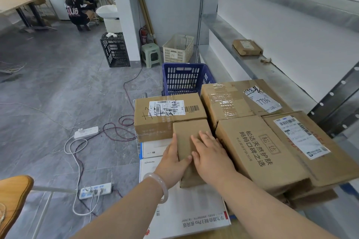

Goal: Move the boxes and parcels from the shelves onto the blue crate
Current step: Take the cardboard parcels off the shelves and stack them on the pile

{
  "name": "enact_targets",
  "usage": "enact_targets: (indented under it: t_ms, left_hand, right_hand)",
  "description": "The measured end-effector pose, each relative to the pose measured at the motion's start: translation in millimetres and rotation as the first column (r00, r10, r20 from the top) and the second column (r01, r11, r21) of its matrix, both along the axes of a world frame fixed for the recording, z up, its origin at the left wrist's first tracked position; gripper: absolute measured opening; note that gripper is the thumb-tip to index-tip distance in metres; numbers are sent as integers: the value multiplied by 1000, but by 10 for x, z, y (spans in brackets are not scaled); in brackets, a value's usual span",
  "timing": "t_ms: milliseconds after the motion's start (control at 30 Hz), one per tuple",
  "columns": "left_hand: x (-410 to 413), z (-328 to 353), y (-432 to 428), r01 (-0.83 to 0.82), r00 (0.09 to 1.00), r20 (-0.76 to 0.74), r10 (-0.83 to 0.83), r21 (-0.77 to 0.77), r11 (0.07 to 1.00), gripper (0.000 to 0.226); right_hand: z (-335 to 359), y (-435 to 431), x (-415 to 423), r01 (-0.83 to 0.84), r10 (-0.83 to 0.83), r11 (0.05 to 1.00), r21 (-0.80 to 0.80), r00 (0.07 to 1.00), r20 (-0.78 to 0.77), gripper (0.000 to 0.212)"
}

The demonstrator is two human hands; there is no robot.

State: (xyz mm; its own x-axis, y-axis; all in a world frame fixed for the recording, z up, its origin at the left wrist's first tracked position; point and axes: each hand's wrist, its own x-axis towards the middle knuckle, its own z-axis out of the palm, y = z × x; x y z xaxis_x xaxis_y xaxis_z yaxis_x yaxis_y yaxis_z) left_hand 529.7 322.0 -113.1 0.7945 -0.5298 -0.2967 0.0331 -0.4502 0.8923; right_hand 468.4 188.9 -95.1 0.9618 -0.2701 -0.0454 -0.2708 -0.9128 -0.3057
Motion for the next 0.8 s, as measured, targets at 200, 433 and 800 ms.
enact_targets:
  t_ms: [200, 433, 800]
  left_hand:
    - [6, -28, -15, 12, 1000, 19, -13, 29, 1000, 95]
    - [-26, -29, -54, -3, 999, 44, 2, 28, 1000, 90]
    - [-71, -39, 20, 3, 984, 177, -19, 89, 996, 79]
  right_hand:
    - [-6, 3, -1, 8, -8, 1000, -5, 1000, -3, 54]
    - [-15, -5, 9, -1, 1, 1000, -13, 1000, 6, 53]
    - [19, -14, -26, 0, -3, 999, 50, 998, 56, 51]
